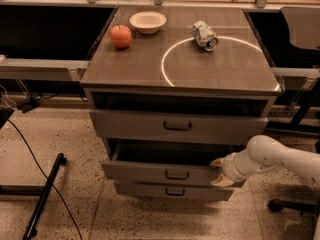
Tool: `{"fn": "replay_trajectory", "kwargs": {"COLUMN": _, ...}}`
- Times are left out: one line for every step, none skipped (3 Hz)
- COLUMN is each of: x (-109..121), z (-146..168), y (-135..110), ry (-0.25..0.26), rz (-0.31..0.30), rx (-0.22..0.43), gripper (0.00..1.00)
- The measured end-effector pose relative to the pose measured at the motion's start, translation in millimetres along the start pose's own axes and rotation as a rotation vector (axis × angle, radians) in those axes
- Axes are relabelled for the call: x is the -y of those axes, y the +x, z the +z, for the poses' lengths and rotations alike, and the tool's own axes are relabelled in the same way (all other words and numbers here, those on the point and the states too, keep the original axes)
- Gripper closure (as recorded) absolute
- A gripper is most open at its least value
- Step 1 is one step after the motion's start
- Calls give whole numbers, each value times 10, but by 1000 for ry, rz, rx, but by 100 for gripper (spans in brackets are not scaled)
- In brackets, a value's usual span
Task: Open middle drawer
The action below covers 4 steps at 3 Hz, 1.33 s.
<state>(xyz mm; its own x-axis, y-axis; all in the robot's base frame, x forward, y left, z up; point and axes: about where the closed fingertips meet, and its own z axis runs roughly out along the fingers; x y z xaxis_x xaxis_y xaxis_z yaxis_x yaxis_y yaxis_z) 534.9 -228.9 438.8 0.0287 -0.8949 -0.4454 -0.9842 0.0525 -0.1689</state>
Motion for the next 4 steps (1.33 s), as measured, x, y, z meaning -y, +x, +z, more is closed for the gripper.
{"fn": "replay_trajectory", "kwargs": {"x": -224, "z": -79, "y": -84, "ry": -15, "rz": -18, "rx": 21, "gripper": 53}}
{"fn": "replay_trajectory", "kwargs": {"x": -429, "z": -273, "y": -250, "ry": -20, "rz": -40, "rx": 20, "gripper": 46}}
{"fn": "replay_trajectory", "kwargs": {"x": -500, "z": -591, "y": -585, "ry": -37, "rz": -71, "rx": -43, "gripper": 27}}
{"fn": "replay_trajectory", "kwargs": {"x": -274, "z": -648, "y": -772, "ry": -62, "rz": -81, "rx": -81, "gripper": 47}}
